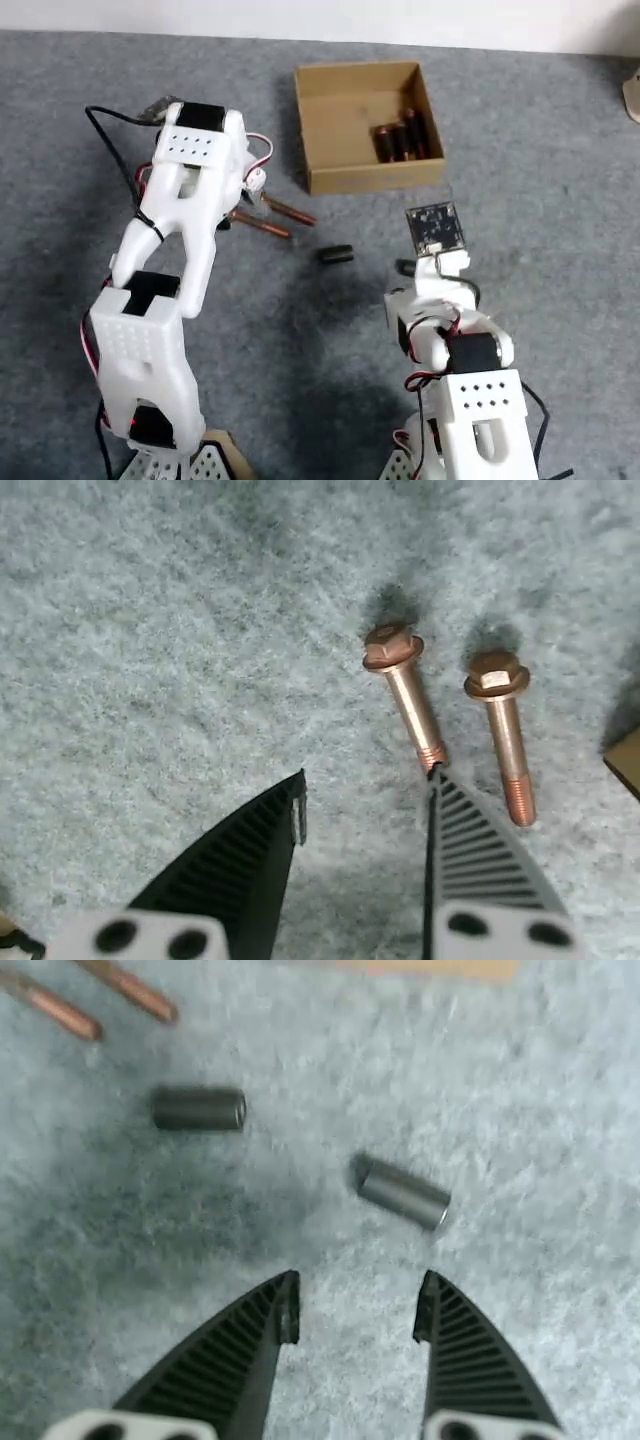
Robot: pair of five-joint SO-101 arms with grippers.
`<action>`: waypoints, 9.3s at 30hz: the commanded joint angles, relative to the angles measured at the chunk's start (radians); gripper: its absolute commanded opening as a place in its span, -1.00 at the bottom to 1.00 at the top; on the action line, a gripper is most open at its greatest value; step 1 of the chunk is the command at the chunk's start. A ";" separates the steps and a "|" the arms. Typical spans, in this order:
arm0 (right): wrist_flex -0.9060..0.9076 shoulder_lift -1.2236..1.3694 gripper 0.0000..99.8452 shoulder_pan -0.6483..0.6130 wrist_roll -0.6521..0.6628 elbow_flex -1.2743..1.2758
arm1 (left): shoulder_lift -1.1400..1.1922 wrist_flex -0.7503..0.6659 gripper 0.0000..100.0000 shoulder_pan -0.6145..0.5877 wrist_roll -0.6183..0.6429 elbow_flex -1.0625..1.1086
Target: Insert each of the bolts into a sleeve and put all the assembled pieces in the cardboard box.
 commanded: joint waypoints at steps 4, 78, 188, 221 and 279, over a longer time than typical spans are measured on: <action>-0.021 -0.016 -0.63 -0.047 0.009 -0.002 | 0.085 -0.080 -0.60 0.001 0.074 -0.065; -0.019 -0.016 -0.63 -0.099 0.011 -0.001 | 0.263 -0.149 -0.61 -0.088 0.226 -0.042; 0.133 1.267 -0.62 -0.372 1.059 -0.949 | 0.232 -0.114 -0.99 -0.191 -0.624 -0.272; 0.093 1.270 -0.62 -0.321 1.059 -0.951 | 0.232 -0.114 -0.99 -0.189 -0.624 -0.272; 0.259 1.287 -0.99 -0.216 0.562 -1.414 | 0.209 -0.141 -0.99 -0.093 -0.529 -0.271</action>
